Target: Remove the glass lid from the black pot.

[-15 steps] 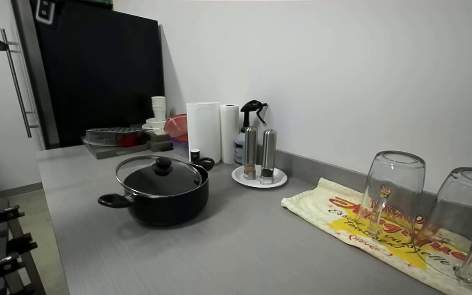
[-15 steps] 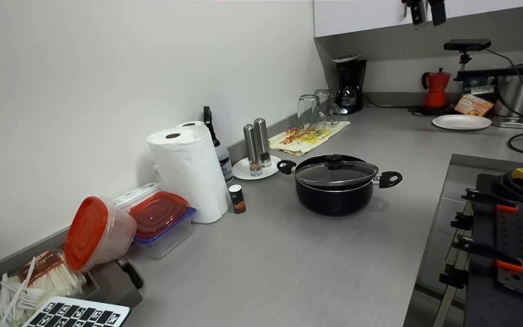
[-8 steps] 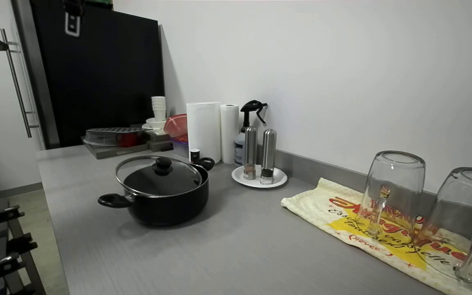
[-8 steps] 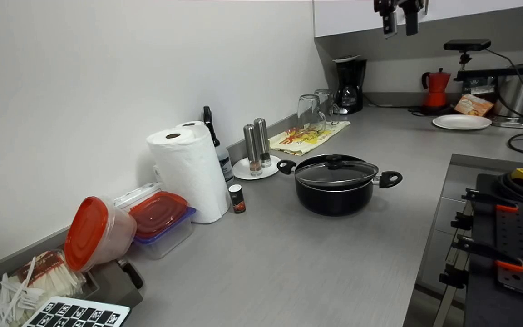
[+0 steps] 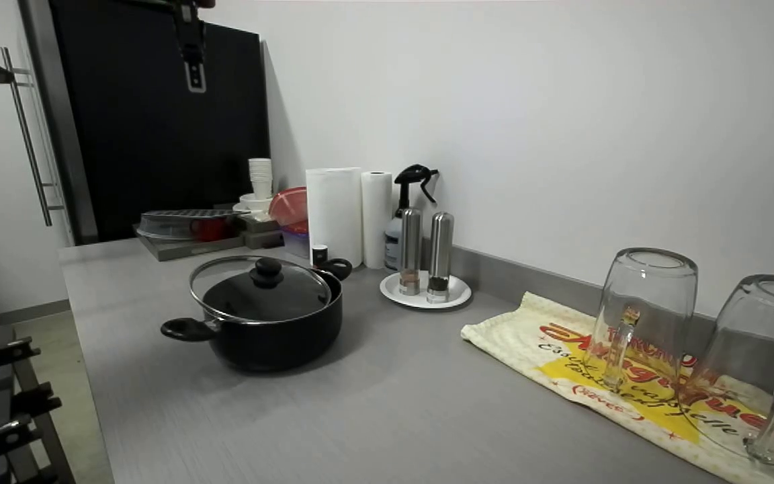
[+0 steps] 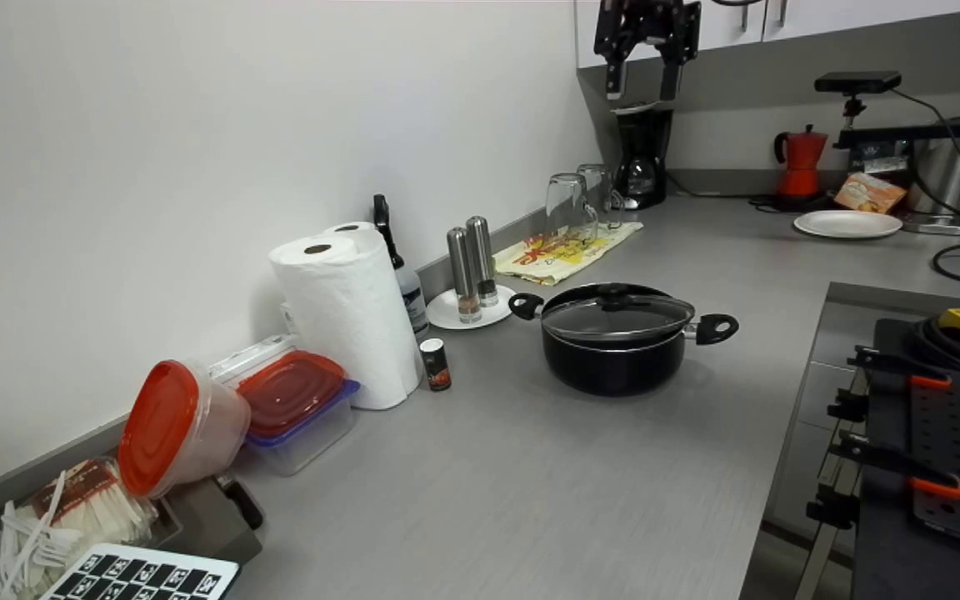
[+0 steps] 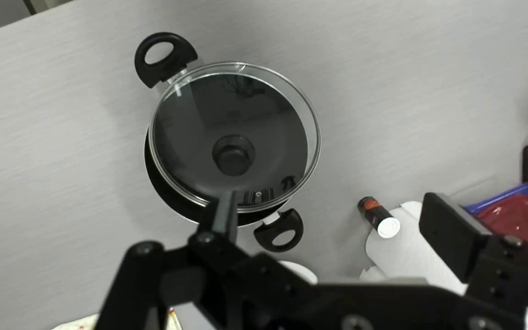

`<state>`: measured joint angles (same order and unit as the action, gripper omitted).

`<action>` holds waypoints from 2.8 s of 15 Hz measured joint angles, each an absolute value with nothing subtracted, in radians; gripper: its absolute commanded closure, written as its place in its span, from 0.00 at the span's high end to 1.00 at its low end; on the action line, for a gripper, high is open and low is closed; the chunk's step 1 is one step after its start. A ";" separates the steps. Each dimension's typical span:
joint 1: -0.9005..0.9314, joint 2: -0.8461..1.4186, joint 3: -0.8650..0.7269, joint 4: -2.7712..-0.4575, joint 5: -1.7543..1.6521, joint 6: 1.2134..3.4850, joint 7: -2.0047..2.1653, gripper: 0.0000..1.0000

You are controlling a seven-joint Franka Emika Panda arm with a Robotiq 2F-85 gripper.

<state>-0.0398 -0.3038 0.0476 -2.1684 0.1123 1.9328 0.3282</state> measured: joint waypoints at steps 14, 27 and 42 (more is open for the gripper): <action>-0.088 -0.148 0.011 -2.164 0.082 2.091 0.408 1.00; -0.063 0.058 0.010 -2.134 -0.085 2.302 0.619 1.00; -0.011 0.188 -0.040 -2.184 -0.134 2.256 0.650 1.00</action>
